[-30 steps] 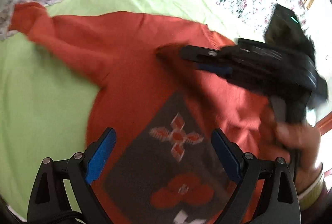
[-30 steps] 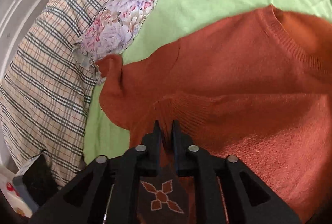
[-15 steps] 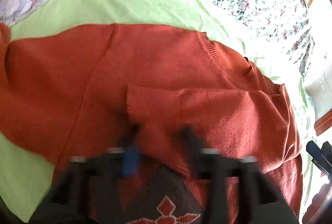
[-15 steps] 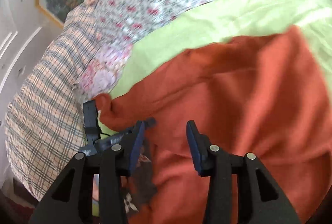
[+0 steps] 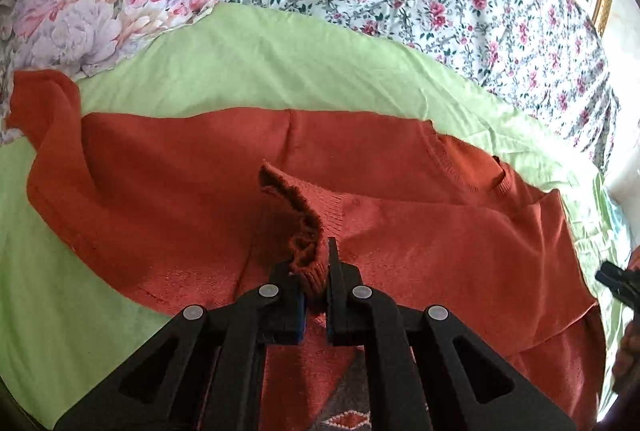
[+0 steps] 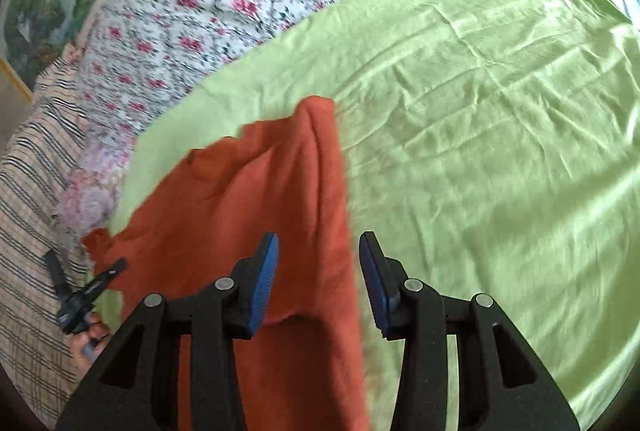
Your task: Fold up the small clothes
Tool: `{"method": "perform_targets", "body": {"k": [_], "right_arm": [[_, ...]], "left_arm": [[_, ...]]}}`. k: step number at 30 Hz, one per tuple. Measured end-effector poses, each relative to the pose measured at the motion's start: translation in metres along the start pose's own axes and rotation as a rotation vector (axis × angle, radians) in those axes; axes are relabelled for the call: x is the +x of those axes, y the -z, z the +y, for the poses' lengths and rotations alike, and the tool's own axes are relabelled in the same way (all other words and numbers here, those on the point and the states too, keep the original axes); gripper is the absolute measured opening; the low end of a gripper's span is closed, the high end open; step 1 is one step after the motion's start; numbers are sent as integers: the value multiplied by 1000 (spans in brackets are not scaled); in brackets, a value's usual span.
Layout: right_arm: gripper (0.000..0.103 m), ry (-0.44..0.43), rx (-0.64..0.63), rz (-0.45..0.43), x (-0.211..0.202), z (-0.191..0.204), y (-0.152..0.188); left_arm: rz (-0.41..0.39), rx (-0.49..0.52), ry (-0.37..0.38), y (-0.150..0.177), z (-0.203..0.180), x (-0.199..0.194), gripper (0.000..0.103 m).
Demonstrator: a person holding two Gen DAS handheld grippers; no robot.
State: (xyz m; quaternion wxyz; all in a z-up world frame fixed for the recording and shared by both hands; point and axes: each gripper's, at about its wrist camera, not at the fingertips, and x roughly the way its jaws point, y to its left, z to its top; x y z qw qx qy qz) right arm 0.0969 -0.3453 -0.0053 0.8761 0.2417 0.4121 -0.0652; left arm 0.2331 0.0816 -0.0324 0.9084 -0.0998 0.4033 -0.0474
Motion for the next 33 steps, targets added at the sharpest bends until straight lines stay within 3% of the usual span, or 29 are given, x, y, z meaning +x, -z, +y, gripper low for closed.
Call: {"method": "perform_targets", "body": {"k": [2, 5, 7, 8, 9, 10, 13, 16, 20, 23, 25, 27, 29, 31, 32, 33], "right_arm": [[46, 21, -31, 48, 24, 5, -10], [63, 44, -77, 100, 53, 15, -18], [66, 100, -148, 132, 73, 25, -20], [63, 127, -172, 143, 82, 26, -20], [25, 134, -187, 147, 85, 25, -20], [12, 142, -198, 146, 87, 25, -21], [11, 81, -126, 71, 61, 7, -32], [10, 72, -47, 18, 44, -11, -34], [10, 103, -26, 59, 61, -27, -24], [11, 168, -59, 41, 54, -22, -23], [17, 285, -120, -12, 40, -5, -22], [17, 256, -141, -59, 23, 8, -16], [18, 138, -182, -27, 24, 25, -5], [18, 167, -206, 60, 40, 27, 8], [15, 204, -201, 83, 47, 20, 13], [15, 184, -161, 72, 46, 8, 15]], "left_arm": [[1, 1, -1, 1, 0, -2, 5], [15, -6, -4, 4, 2, 2, 5], [20, -7, -5, 6, 2, 2, 5], [20, -3, -3, 6, 0, 2, 5], [18, 2, 4, 6, -3, 0, 5], [9, 9, 18, 5, -7, -3, 5], [-20, 26, 84, 3, -21, -8, 5], [3, 69, 59, 7, -34, 7, 5], [77, 60, 17, 15, -27, 31, 6], [63, 68, 2, 13, -24, 26, 7], [71, 76, -10, 15, -25, 27, 8], [80, 78, -21, 16, -25, 29, 9], [79, 77, -30, 17, -24, 27, 10], [78, 74, -42, 20, -18, 20, 15], [81, 73, -48, 21, -15, 17, 15], [83, 73, -56, 23, -10, 12, 16]]}}
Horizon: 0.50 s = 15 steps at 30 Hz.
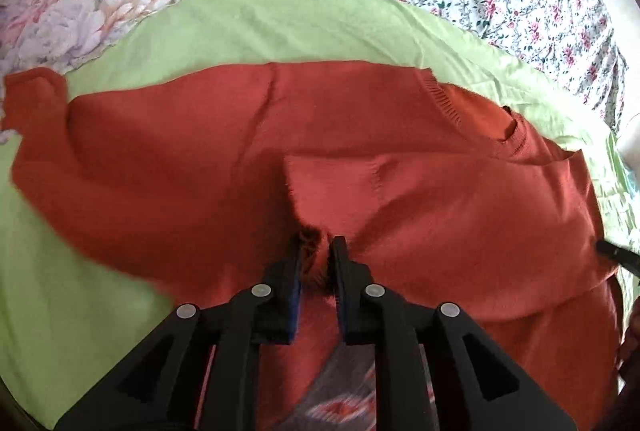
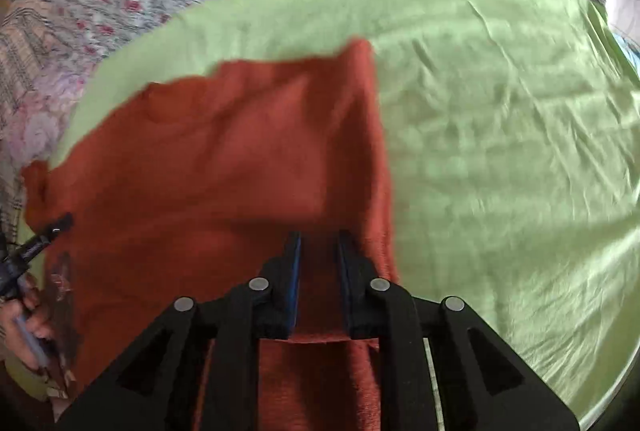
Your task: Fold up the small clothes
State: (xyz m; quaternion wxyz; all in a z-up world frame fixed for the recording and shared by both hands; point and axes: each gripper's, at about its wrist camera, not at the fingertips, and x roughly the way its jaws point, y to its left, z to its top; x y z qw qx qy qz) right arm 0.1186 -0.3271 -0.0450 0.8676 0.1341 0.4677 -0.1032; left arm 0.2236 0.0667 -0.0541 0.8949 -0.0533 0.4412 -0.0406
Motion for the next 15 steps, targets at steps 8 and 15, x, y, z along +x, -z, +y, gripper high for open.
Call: {"method": "perform_targets", "body": {"k": [8, 15], "right_arm": [[44, -135, 25, -63, -52, 21, 20], [45, -222, -40, -10, -59, 60, 57]], "left_arm": [[-76, -193, -17, 9, 85, -60, 54], [-131, -558, -19, -14, 225, -57, 66]]}}
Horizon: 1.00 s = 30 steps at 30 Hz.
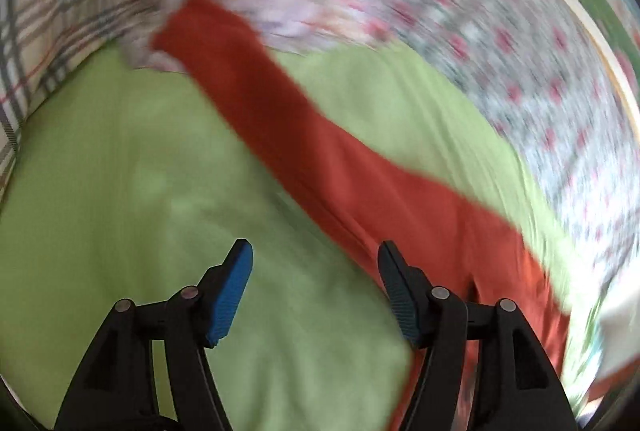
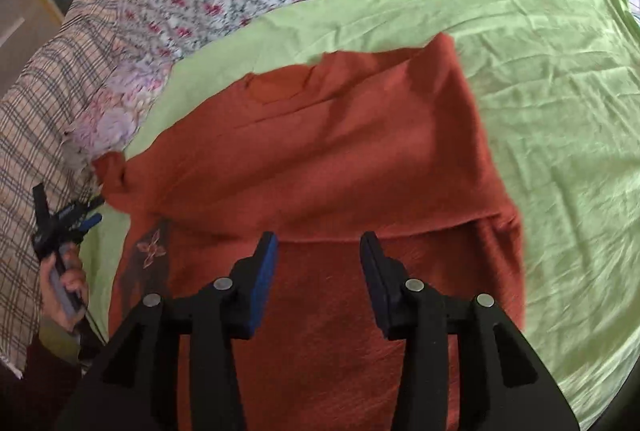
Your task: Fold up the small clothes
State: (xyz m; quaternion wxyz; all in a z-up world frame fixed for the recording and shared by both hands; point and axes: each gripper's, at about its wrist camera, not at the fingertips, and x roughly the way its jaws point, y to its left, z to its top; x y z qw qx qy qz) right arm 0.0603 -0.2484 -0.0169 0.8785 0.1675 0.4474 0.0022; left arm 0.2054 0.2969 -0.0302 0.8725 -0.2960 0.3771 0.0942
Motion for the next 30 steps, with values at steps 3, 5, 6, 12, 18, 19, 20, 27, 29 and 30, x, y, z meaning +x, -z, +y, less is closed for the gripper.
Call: {"method": "perform_targets", "body": {"k": [3, 5, 6, 12, 18, 19, 20, 27, 29, 30], "right_arm": [[45, -10, -23, 19, 7, 13, 1], [45, -21, -42, 29, 11, 25, -1], [45, -22, -47, 31, 15, 29, -5], [45, -36, -83, 42, 21, 47, -9], [44, -41, -99, 68, 31, 57, -5], [44, -42, -99, 66, 30, 57, -4], [44, -44, -98, 64, 29, 57, -3], [45, -66, -69, 34, 14, 53, 2], [44, -75, -53, 18, 8, 50, 4], [45, -80, -46, 13, 6, 48, 5]], "left_arm": [[-1, -156, 24, -38, 41, 24, 67], [-5, -237, 23, -61, 65, 43, 67], [-2, -272, 38, -74, 75, 56, 67], [-76, -325, 9, -122, 91, 88, 66], [-101, -218, -41, -127, 79, 86, 5], [-120, -188, -37, -124, 70, 77, 5], [-132, -164, -25, -119, 60, 68, 5], [-186, 84, 115, -73, -40, -5, 4], [-183, 164, 187, -52, -81, -18, 4], [-174, 211, 227, -36, -105, -24, 4]]}}
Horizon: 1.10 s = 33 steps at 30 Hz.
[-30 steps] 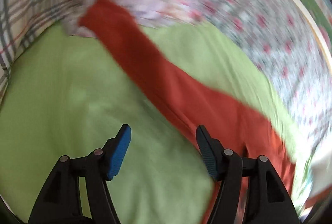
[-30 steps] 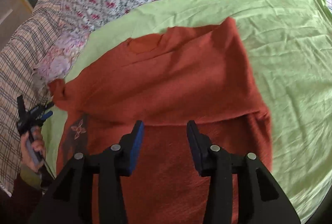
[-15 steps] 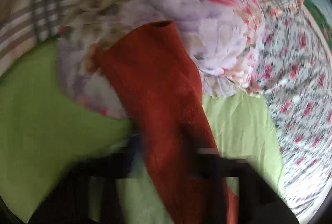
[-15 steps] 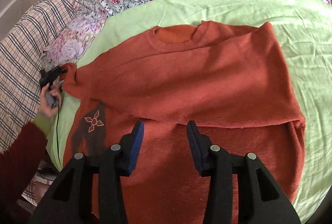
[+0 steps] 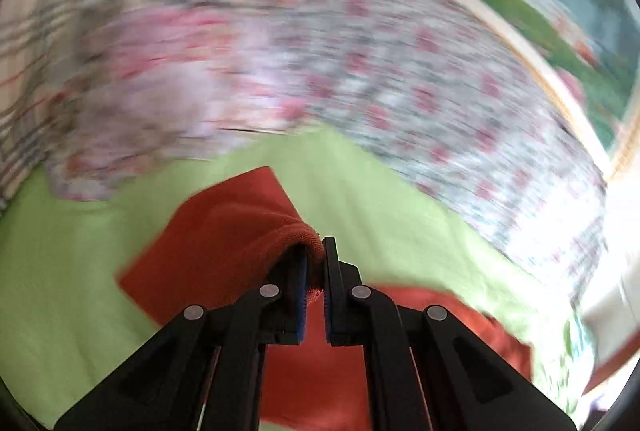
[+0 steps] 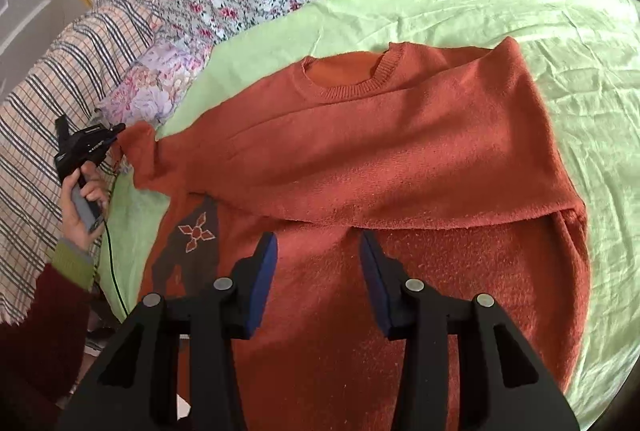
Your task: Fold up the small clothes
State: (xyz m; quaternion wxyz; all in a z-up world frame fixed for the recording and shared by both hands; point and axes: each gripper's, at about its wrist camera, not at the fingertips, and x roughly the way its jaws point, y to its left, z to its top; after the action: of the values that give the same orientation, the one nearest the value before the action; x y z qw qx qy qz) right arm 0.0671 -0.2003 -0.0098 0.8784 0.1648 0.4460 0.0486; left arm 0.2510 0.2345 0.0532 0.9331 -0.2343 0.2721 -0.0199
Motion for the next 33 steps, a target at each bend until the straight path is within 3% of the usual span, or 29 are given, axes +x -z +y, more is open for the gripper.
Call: {"method": "perform_targets", "body": {"k": [4, 8, 14, 18, 21, 25, 26, 28, 33], "right_arm": [[45, 4, 24, -23, -12, -8, 5], [45, 23, 55, -46, -27, -23, 11], [45, 65, 108, -83, -51, -51, 19], [45, 90, 152, -100, -62, -69, 26], [45, 102, 176, -109, -68, -77, 28], [45, 102, 184, -113, -68, -77, 24], [45, 100, 179, -112, -67, -76, 23], [46, 93, 161, -110, -63, -70, 16], [54, 77, 63, -80, -37, -42, -6]], "left_arm": [[55, 115, 123, 38, -82, 8, 4], [155, 241, 194, 92, -160, 39, 4], [287, 389, 248, 176, -243, 80, 4], [353, 460, 242, 214, -269, 107, 5], [414, 500, 219, 237, -274, 126, 7], [475, 486, 238, 242, -264, 120, 25], [467, 492, 243, 240, -261, 112, 28], [441, 510, 236, 237, -249, 89, 46], [373, 510, 175, 221, -194, 31, 47]]}}
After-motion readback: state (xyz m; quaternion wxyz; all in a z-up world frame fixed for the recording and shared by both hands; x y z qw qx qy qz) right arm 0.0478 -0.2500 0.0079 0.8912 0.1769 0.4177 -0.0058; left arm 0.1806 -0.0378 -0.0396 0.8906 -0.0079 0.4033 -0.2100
